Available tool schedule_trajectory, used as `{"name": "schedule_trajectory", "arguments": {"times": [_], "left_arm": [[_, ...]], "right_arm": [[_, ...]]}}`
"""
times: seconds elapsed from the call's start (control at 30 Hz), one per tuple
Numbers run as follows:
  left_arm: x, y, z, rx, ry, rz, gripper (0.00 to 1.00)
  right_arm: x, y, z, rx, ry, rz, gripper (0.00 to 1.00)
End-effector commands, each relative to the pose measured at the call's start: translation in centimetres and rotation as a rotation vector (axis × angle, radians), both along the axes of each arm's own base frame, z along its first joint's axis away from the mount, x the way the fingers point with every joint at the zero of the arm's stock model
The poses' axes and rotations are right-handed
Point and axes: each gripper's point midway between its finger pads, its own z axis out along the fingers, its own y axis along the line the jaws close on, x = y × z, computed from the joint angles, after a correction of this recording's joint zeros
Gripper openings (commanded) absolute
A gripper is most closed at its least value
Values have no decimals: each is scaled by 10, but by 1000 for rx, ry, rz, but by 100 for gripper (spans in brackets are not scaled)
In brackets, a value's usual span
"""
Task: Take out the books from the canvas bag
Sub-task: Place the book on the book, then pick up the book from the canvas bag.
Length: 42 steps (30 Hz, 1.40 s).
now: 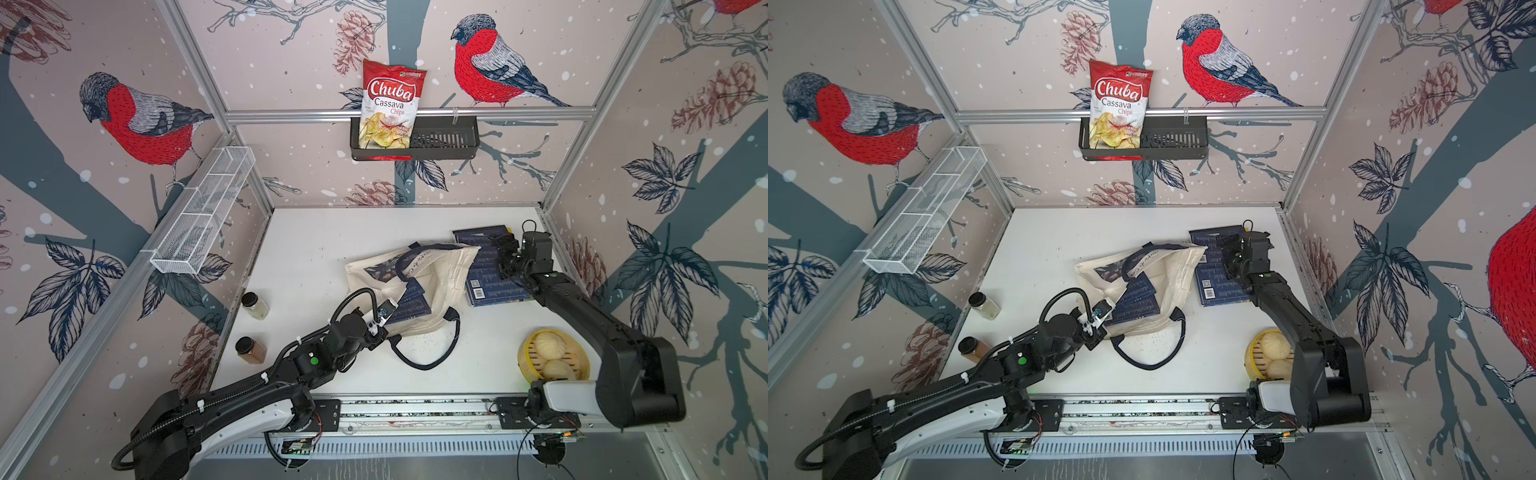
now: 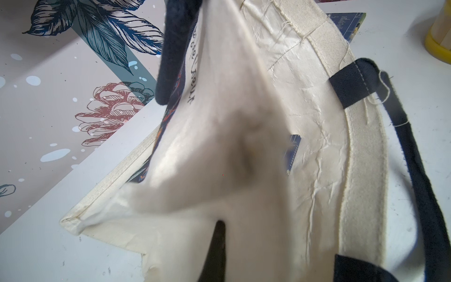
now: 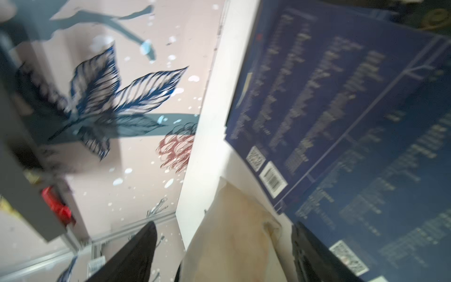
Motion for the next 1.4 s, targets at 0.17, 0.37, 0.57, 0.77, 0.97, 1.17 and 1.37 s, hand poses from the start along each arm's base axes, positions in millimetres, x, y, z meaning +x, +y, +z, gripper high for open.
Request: {"name": "schedule_trajectory", "arguments": {"times": [0.17,0.37,0.57,0.77,0.97,1.17,1.37], "left_arm": [[-1,-7,17,-46,-38,-32,0],[-2,-8,18,-50,-38,-43,0],[-2,-7,18,-48,-41,-38,0],[-2,-7,17,-43,-41,-39,0],[-2,-8,14,-38,-35,-39,0],[-2,-9,12,-36,-29,-43,0],[-2,-9,11,-35,-28,-41,0]], "right_arm": [[-69,26,57,-172,-267,43,86],[-116,66,55,-105,-349,120,86],[-138,91,54,-83,-336,187,86],[-157,121,37,-41,-274,259,85],[-171,149,9,8,-225,318,85],[-167,184,-22,-32,-149,395,84],[-161,213,-44,-55,-104,443,84]]}}
